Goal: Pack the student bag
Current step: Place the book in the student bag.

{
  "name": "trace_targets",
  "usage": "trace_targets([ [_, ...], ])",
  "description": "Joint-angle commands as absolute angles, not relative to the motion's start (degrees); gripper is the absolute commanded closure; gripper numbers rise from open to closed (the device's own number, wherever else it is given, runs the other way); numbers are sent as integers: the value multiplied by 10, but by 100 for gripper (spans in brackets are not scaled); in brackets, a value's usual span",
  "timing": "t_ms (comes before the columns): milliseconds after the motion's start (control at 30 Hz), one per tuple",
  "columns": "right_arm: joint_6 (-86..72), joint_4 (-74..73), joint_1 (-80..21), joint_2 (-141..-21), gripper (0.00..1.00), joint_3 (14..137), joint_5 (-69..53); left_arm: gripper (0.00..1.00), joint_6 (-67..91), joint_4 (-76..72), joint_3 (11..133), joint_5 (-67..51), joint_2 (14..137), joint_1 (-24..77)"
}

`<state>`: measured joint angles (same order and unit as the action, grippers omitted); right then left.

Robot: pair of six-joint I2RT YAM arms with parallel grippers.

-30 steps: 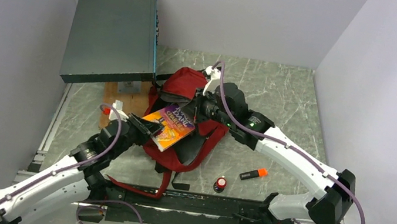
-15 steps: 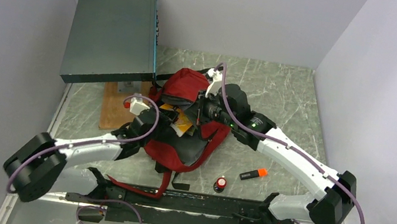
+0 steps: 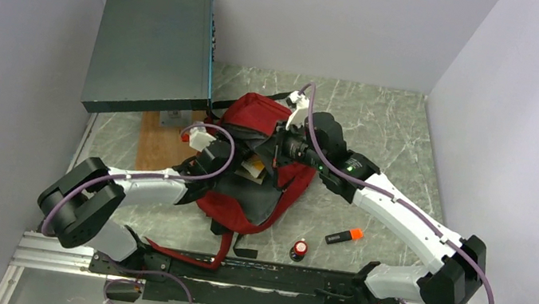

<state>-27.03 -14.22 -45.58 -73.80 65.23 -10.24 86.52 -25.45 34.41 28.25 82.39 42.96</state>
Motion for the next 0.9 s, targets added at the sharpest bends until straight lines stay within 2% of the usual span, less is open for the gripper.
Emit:
trace_targets([
  [0, -265, -103, -448, -713, 100, 647, -119, 40, 874, -252, 349, 253, 805, 431],
  [67, -267, -103, -447, -712, 100, 644, -120, 34, 866, -213, 356, 236, 791, 431],
  [267, -271, -101, -444, -708, 100, 640, -120, 33, 887, -79, 376, 210, 753, 433],
  [300, -271, -101, -444, -708, 100, 640, -120, 36, 899, -64, 378, 206, 752, 433],
  [367, -272, -100, -444, -708, 100, 641, -121, 47, 909, -48, 382, 199, 755, 433],
  [533, -275, -101, -444, -709, 100, 642, -126, 67, 909, -52, 409, 177, 795, 426],
  [700, -273, -105, -444, -706, 100, 639, -120, 73, 895, -60, 431, 160, 832, 409],
  [733, -272, -107, -444, -707, 100, 639, -119, 72, 891, -67, 429, 155, 834, 406],
  [767, -271, -109, -444, -707, 100, 638, -117, 67, 884, -76, 427, 142, 834, 403],
  [867, -270, -107, -444, -707, 100, 633, -116, 40, 857, -70, 431, 110, 823, 398],
])
